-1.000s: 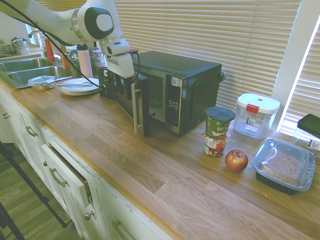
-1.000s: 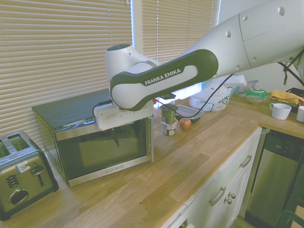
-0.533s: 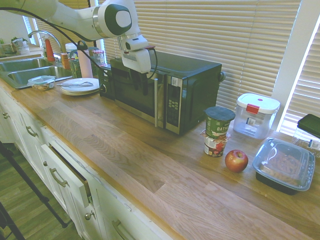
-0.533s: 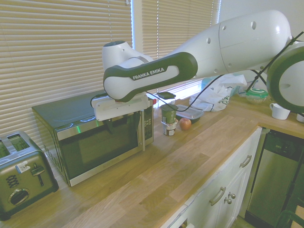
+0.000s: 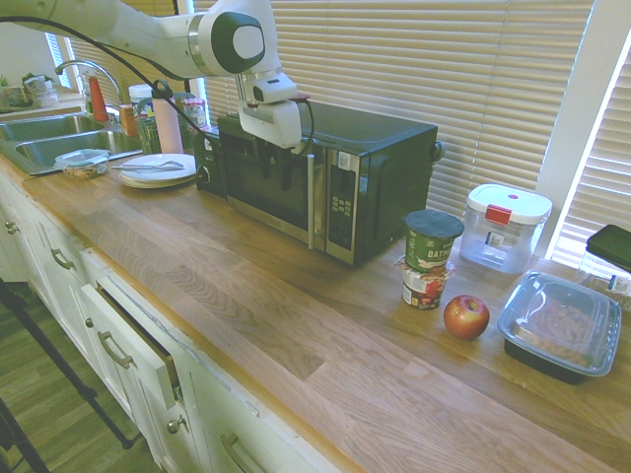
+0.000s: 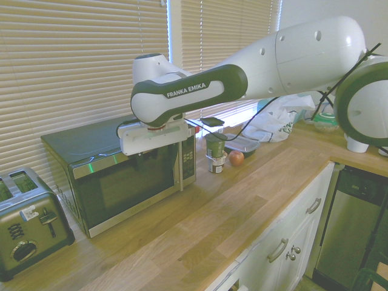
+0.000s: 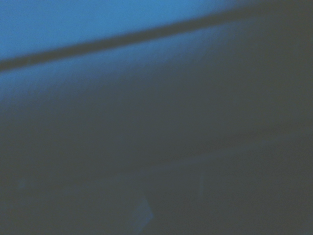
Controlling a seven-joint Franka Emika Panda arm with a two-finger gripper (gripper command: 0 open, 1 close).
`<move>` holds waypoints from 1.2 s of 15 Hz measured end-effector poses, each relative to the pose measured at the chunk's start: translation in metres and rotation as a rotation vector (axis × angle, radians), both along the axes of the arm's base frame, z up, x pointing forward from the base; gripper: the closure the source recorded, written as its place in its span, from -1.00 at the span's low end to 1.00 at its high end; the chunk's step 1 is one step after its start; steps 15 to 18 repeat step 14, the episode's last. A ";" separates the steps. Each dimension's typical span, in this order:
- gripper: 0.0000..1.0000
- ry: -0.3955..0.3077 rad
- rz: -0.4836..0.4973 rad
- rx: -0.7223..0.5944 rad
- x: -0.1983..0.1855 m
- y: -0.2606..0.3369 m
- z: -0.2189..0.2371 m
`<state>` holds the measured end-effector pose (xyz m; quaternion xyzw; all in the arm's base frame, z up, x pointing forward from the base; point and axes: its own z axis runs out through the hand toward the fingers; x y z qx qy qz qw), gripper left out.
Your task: Close the microwave
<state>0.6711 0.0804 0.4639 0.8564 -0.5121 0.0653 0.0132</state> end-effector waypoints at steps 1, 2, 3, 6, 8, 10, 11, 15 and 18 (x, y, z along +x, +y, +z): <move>-1.00 0.029 0.022 0.004 -0.011 -0.003 -0.007; -1.00 0.051 0.044 0.008 -0.022 -0.011 -0.010; -1.00 0.065 0.061 0.013 -0.033 -0.023 -0.010; -1.00 0.092 0.108 0.032 -0.075 -0.069 -0.003; -1.00 0.093 0.154 0.027 -0.104 -0.090 -0.004; -1.00 0.099 0.185 0.027 -0.134 -0.100 -0.014; -1.00 0.112 0.193 0.029 -0.150 -0.103 -0.021; -1.00 0.126 0.207 0.036 -0.198 -0.110 -0.048; -1.00 0.126 0.207 0.036 -0.198 -0.110 -0.048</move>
